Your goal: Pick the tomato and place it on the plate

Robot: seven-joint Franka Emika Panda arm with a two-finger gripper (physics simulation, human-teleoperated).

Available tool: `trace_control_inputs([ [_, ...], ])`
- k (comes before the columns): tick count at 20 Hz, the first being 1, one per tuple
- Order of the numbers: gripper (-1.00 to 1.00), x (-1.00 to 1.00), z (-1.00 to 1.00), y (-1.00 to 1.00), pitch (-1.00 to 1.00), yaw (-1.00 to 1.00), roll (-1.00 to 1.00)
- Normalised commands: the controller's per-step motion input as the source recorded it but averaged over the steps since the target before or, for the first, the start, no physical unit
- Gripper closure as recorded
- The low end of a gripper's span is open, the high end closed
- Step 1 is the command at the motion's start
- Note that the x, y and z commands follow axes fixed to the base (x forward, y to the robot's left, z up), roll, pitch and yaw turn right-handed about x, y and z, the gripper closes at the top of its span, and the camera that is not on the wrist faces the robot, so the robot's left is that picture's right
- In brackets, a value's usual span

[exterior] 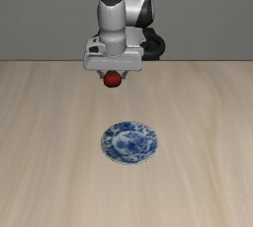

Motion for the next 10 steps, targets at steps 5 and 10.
trace_control_inputs([
  [5,1.00,1.00,0.00,0.00,0.00,0.00,0.00],
  [10,1.00,1.00,0.00,0.00,0.00,0.00,0.00],
])
